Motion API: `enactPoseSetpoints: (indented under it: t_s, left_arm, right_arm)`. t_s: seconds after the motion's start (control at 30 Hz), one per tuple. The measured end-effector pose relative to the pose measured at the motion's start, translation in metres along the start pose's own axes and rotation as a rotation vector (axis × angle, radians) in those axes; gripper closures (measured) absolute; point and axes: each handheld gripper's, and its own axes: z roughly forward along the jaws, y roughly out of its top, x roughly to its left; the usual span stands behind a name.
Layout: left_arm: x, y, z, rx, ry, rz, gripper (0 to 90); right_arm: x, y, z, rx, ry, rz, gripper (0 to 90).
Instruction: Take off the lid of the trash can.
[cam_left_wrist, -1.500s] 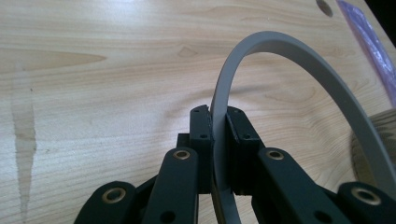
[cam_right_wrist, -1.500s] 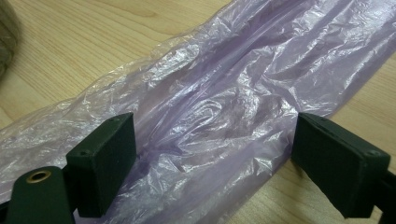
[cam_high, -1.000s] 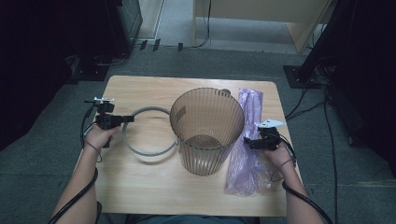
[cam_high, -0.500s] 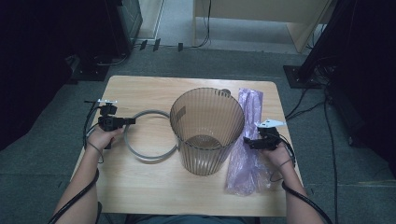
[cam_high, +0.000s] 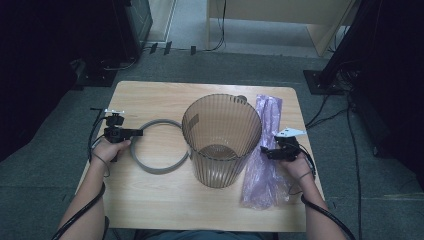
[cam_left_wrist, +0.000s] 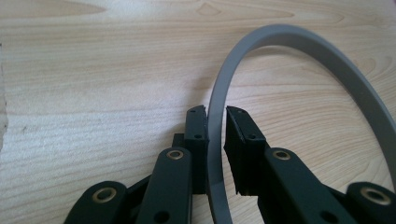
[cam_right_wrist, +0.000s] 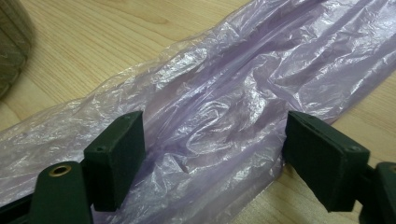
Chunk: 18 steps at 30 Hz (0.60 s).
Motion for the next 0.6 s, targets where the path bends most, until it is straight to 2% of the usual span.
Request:
enactPoseSetpoints:
  t_s: [0.47,0.6]
  left_arm:
    - [0.0021,-0.0017,0.0005,-0.001,-0.010,-0.005,70.5]
    - [-0.0024,-0.0002,0.0017,0.010,-0.008,0.023,62.9]
  right_arm:
    - [0.0006,-0.0002,-0.0008,-0.010,0.000,0.004,29.7]
    - [0.0008,-0.0001,-0.0006,-0.013,-0.004,0.006,30.9]
